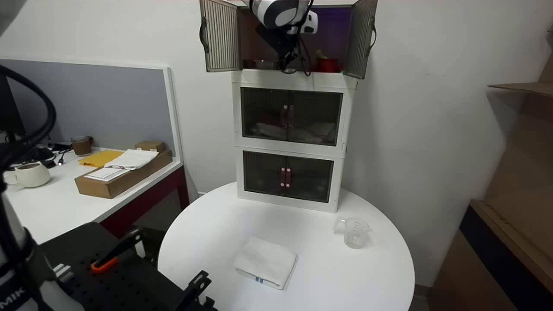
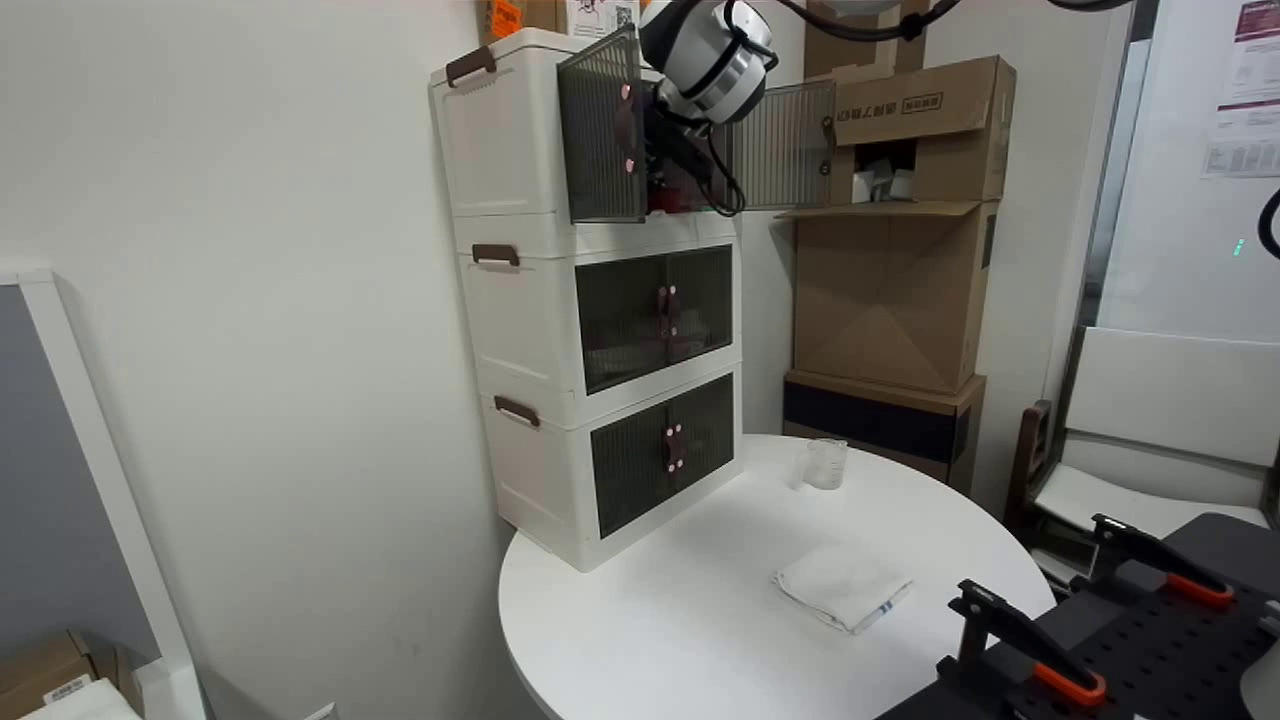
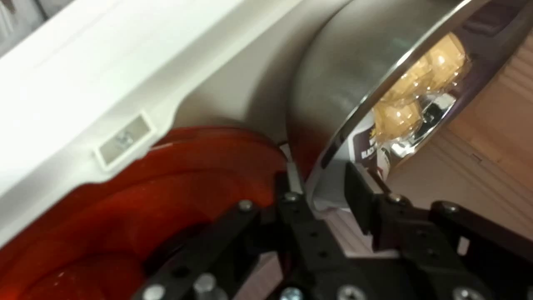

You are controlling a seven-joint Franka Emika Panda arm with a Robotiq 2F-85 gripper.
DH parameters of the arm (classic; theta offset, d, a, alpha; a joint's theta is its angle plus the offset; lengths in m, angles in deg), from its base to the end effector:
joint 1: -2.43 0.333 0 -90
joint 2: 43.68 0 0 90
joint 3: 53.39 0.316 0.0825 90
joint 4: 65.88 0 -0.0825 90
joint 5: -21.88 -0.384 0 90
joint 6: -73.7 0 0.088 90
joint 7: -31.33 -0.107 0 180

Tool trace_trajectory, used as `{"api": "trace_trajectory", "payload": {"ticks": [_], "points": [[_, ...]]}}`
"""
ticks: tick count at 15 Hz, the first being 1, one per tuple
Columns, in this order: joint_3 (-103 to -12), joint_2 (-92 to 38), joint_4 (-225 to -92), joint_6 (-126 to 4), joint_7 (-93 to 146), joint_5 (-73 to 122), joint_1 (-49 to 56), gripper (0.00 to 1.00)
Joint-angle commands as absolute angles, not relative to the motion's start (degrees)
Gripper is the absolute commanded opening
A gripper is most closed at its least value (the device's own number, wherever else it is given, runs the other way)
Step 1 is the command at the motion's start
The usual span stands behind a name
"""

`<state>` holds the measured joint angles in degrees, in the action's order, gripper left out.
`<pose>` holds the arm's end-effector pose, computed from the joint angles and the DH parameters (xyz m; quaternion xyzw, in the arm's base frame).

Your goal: Remove the silver dish from the top cabinet

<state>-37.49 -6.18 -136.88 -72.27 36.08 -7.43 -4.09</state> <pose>0.7787 0.0552 0.4685 -0.9059 0.0912 -0.3020 0.2824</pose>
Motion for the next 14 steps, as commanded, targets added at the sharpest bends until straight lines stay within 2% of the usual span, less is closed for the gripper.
{"api": "trace_trajectory", "payload": {"ticks": [1,5,6,7,8,14], "points": [[-36.1,-6.1,-136.2,-67.3,37.8,-9.4,-4.9,0.65],[-36.7,-6.0,-136.0,-65.0,37.4,-9.2,-4.3,0.95],[-36.8,-6.0,-135.9,-64.8,37.3,-9.2,-4.2,0.52],[-37.0,-6.0,-135.9,-64.7,37.2,-9.0,-4.1,0.56],[-37.1,-6.1,-136.1,-65.0,37.3,-9.0,-4.0,0.55],[-37.5,-6.0,-136.3,-66.4,37.0,-8.9,-4.0,0.09]]}}
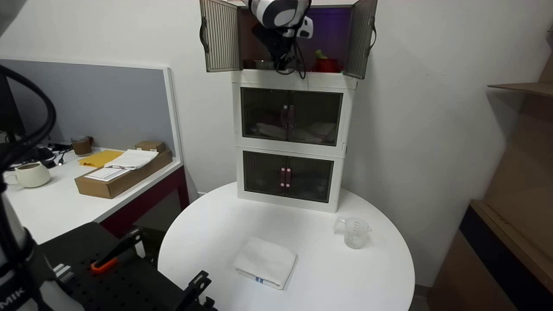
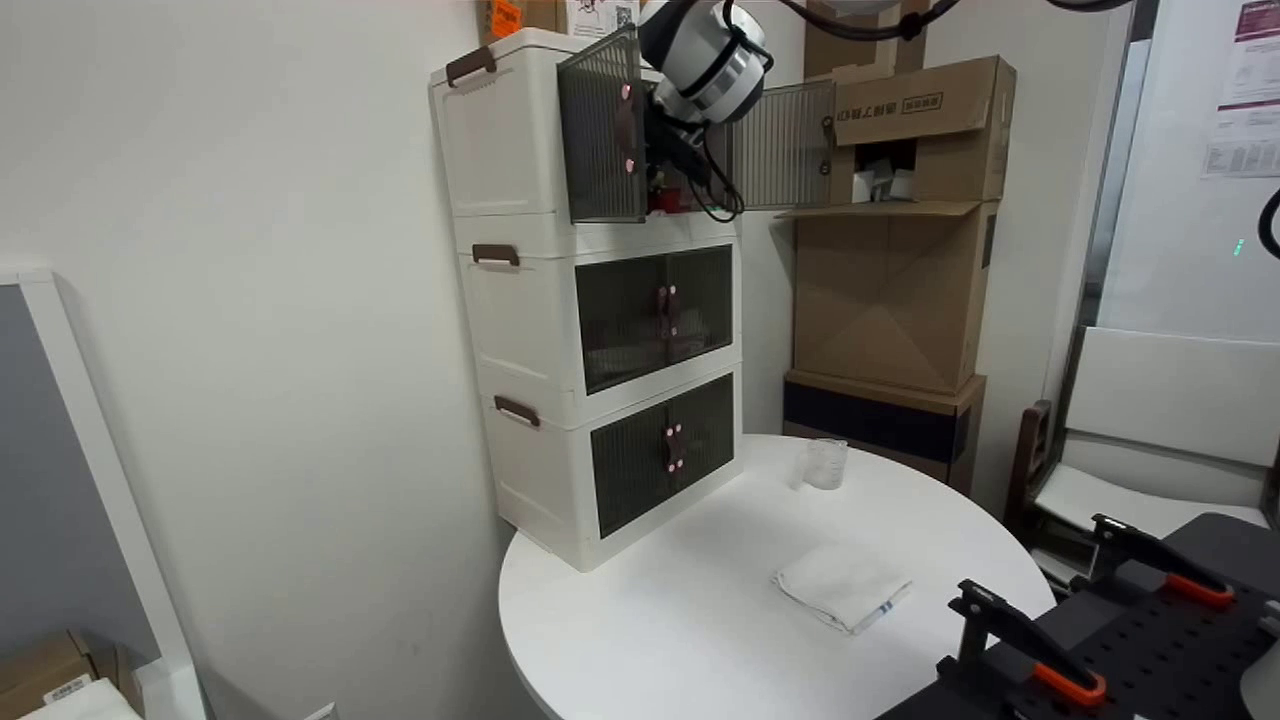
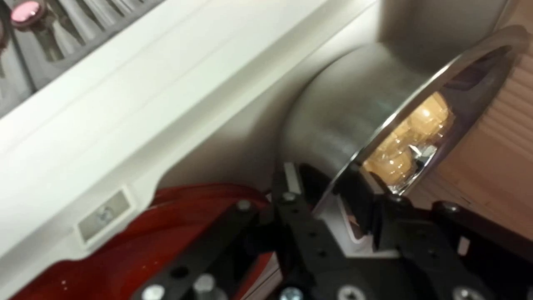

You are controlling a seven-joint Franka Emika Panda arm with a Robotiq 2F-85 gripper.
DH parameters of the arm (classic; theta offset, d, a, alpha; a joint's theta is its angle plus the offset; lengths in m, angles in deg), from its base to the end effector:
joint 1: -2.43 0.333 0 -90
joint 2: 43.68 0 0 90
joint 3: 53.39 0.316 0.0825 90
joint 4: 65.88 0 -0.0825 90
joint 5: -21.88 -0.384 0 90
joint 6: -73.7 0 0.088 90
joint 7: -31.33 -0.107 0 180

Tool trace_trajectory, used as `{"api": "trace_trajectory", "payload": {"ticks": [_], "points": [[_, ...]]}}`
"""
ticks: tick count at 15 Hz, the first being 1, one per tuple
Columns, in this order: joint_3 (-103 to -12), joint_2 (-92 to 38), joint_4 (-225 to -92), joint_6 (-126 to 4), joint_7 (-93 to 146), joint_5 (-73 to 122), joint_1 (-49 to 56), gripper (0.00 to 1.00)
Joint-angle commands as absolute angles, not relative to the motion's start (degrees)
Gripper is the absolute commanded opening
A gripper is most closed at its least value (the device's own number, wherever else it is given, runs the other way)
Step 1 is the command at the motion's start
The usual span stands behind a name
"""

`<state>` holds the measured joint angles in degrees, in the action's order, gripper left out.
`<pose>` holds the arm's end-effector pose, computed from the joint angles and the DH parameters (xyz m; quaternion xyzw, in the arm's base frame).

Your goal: Remove the silver dish from the top cabinet

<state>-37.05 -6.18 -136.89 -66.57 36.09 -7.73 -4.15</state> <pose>0.7744 0.0668 0.4588 -0.9174 0.0755 -0.2560 0.2951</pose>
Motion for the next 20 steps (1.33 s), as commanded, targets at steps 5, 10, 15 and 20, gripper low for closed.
{"api": "trace_trajectory", "payload": {"ticks": [5,10,15,20], "points": [[-37.6,-7.1,-137.5,-68.2,37.6,-9.5,-4.8,0.00],[-37.2,-9.7,-140.5,-69.8,38.6,-11.2,-6.8,0.02],[-38.0,-14.3,-145.5,-72.6,39.7,-15.9,-9.8,0.02],[-40.5,-20.1,-151.5,-72.1,41.2,-20.5,-11.8,0.02]]}}
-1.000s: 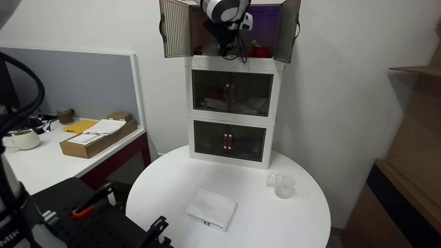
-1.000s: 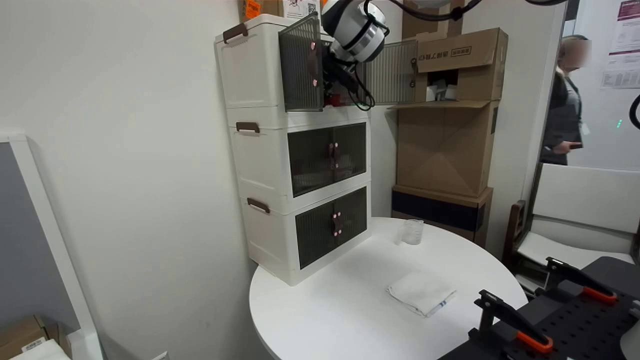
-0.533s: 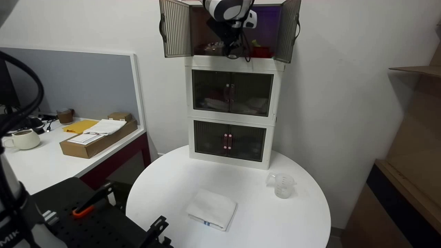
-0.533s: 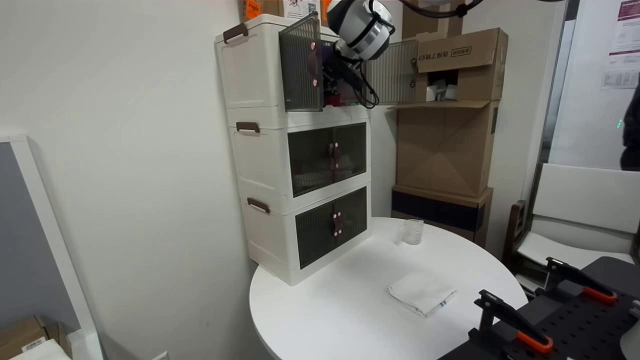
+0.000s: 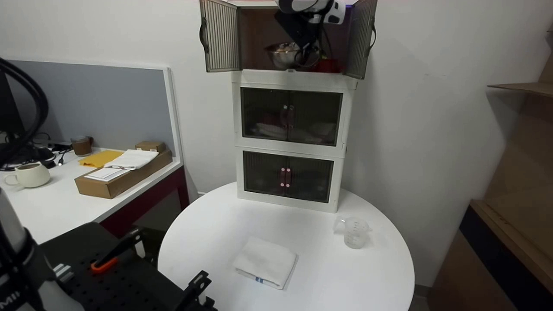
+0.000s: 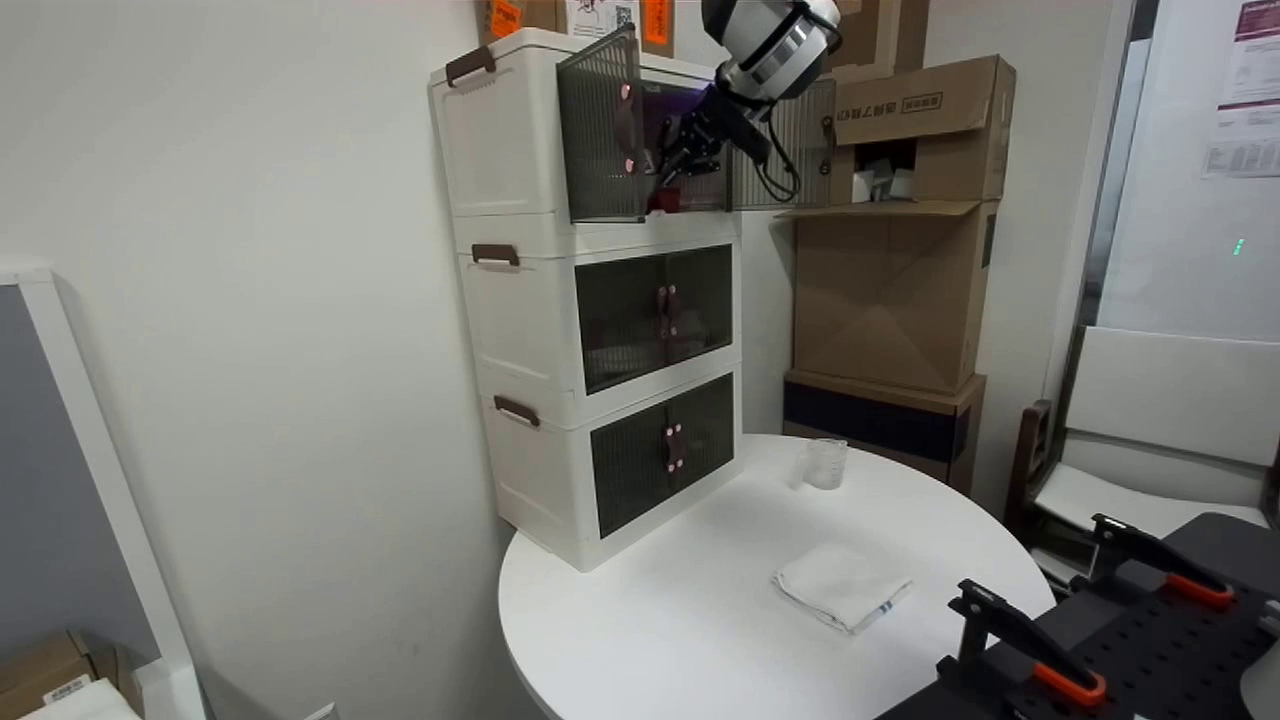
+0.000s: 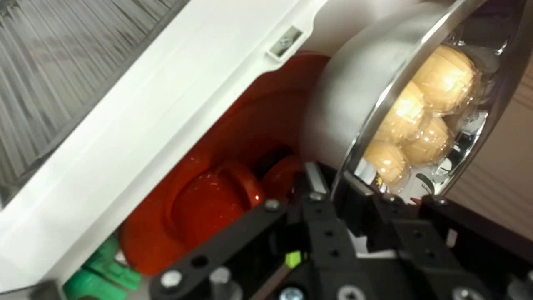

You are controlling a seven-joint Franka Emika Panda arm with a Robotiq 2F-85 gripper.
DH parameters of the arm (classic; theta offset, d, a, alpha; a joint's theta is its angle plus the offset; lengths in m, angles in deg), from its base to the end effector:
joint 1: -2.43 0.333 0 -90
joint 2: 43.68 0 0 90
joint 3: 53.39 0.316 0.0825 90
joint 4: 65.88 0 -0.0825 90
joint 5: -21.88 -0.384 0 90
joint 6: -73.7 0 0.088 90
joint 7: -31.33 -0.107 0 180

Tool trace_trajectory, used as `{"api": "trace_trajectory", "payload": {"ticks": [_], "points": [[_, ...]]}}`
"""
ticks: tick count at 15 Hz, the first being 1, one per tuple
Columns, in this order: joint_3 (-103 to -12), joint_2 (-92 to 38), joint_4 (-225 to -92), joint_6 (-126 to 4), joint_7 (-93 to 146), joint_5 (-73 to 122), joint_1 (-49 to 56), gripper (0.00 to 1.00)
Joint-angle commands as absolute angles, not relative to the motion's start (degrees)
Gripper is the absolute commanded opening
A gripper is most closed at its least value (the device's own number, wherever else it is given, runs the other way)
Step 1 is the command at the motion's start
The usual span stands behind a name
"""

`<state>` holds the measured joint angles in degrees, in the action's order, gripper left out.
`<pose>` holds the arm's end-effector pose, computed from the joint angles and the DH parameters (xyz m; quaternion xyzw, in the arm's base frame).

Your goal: Remove the silver dish from the top cabinet

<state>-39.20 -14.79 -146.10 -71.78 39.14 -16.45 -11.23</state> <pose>0.7455 -0.0419 0.4934 -0.8893 0.1635 -0.3122 0.2915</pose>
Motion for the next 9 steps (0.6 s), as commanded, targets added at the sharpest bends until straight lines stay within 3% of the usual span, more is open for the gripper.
{"api": "trace_trajectory", "payload": {"ticks": [1,9], "points": [[-41.0,-21.1,-152.4,-71.7,41.5,-21.6,-11.9,0.02],[-46.8,-34.0,-166.5,-72.1,42.0,-27.5,-10.6,0.02]]}}
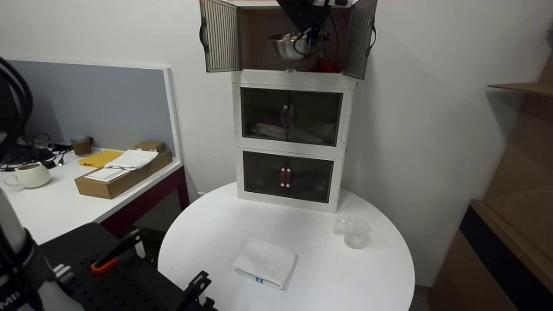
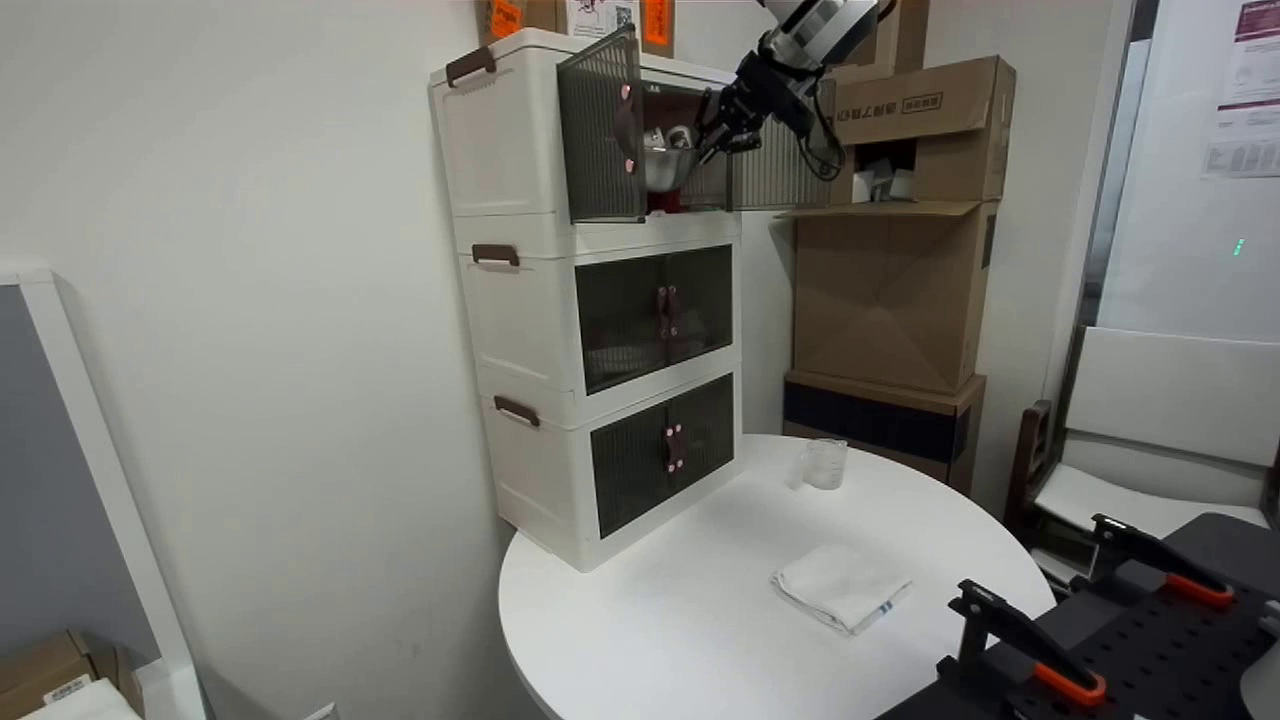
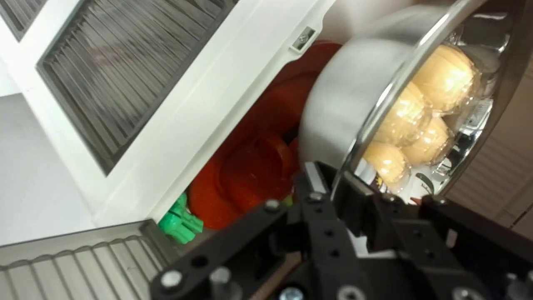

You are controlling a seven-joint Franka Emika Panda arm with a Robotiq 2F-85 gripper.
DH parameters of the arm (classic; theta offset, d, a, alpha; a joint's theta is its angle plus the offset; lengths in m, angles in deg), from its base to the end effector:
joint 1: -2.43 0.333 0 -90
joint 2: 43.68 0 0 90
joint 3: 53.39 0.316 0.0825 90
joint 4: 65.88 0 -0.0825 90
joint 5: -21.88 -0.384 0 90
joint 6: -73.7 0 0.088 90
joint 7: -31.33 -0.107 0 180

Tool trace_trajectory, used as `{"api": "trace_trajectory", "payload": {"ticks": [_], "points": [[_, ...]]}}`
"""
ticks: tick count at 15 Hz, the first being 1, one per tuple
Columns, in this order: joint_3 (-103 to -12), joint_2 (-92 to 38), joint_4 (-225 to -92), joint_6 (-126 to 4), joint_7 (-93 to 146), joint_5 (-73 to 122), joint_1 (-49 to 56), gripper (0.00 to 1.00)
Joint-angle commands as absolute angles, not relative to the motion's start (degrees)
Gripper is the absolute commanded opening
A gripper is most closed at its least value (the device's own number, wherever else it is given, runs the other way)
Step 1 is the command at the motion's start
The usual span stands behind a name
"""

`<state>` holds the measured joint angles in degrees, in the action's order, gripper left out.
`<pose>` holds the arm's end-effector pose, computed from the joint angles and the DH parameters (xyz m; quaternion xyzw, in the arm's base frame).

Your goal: Remove the silver dish from the top cabinet

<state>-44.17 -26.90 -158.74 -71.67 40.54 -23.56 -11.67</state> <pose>0.6872 -0.0805 0.5235 -0.8779 0.2110 -0.3180 0.2893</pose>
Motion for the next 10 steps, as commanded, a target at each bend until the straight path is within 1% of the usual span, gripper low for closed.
{"api": "trace_trajectory", "payload": {"ticks": [1,7,10], "points": [[-47.6,-35.9,-168.8,-71.7,42.0,-28.2,-10.4,0.02],[-52.8,-47.0,-186.4,-67.6,37.8,-24.6,-7.0,0.02],[-54.1,-51.9,-195.3,-70.5,32.8,-20.9,-5.5,0.02]]}}
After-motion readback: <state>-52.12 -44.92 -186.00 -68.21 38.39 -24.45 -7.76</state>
